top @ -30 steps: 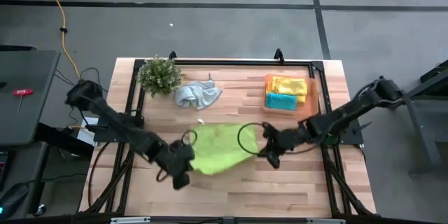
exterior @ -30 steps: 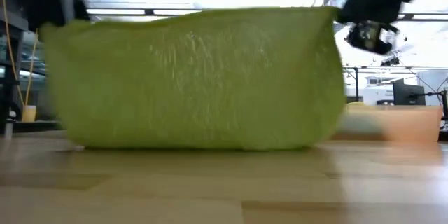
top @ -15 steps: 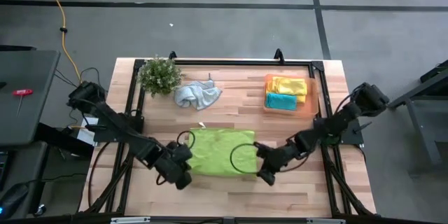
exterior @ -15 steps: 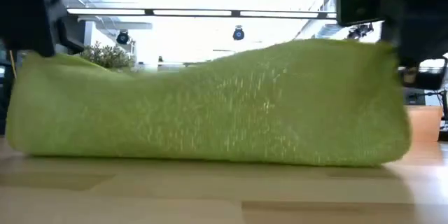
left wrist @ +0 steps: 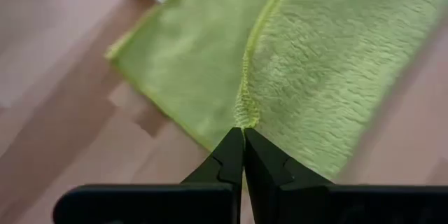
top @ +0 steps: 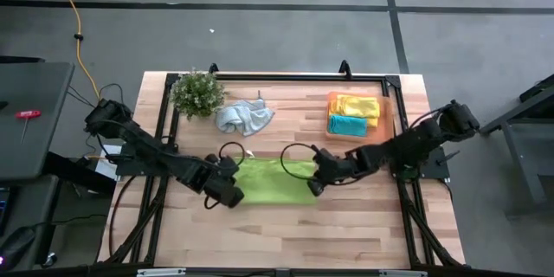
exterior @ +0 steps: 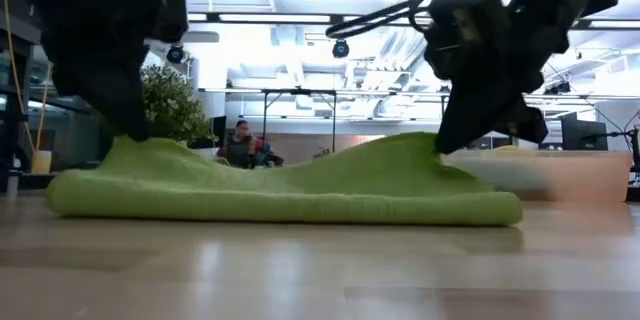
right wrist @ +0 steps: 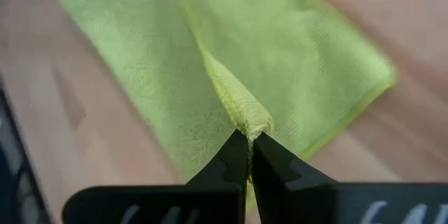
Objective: Fold microfiber towels
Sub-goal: Fold the green microfiber cloth
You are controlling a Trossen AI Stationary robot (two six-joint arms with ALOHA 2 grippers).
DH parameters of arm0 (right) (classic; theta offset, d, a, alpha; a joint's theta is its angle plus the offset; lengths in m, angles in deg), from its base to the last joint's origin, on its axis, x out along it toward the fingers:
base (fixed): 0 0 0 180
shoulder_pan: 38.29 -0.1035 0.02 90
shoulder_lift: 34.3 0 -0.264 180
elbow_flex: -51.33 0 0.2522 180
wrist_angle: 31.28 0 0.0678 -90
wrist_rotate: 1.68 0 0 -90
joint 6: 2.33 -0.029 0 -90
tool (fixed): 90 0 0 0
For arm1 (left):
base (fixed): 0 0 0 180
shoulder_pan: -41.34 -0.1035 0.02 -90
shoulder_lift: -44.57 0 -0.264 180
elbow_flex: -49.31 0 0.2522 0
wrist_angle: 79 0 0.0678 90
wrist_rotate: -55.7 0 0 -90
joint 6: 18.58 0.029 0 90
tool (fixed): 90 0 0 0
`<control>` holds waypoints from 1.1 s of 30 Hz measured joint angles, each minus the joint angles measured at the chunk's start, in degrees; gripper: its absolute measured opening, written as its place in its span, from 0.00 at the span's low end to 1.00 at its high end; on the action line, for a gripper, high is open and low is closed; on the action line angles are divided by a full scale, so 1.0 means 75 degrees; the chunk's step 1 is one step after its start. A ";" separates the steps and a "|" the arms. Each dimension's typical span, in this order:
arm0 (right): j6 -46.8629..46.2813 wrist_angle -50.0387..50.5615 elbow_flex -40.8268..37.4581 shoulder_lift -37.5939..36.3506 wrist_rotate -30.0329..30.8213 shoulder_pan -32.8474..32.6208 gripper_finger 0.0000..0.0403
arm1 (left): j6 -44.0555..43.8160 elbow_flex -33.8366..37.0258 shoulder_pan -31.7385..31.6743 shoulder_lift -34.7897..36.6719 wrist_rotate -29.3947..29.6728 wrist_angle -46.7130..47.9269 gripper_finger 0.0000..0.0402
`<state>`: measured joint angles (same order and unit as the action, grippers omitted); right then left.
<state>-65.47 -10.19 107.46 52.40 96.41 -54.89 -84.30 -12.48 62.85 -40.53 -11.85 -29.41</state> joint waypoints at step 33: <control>-0.0127 0.0822 0.0000 0.0003 -0.0177 0.0524 0.00 | 0.0802 0.0551 -0.0991 -0.0003 0.0785 -0.0405 0.08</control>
<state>-66.42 -4.02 107.46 52.42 95.08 -50.96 -78.29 -8.35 55.42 -40.56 -5.96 -32.44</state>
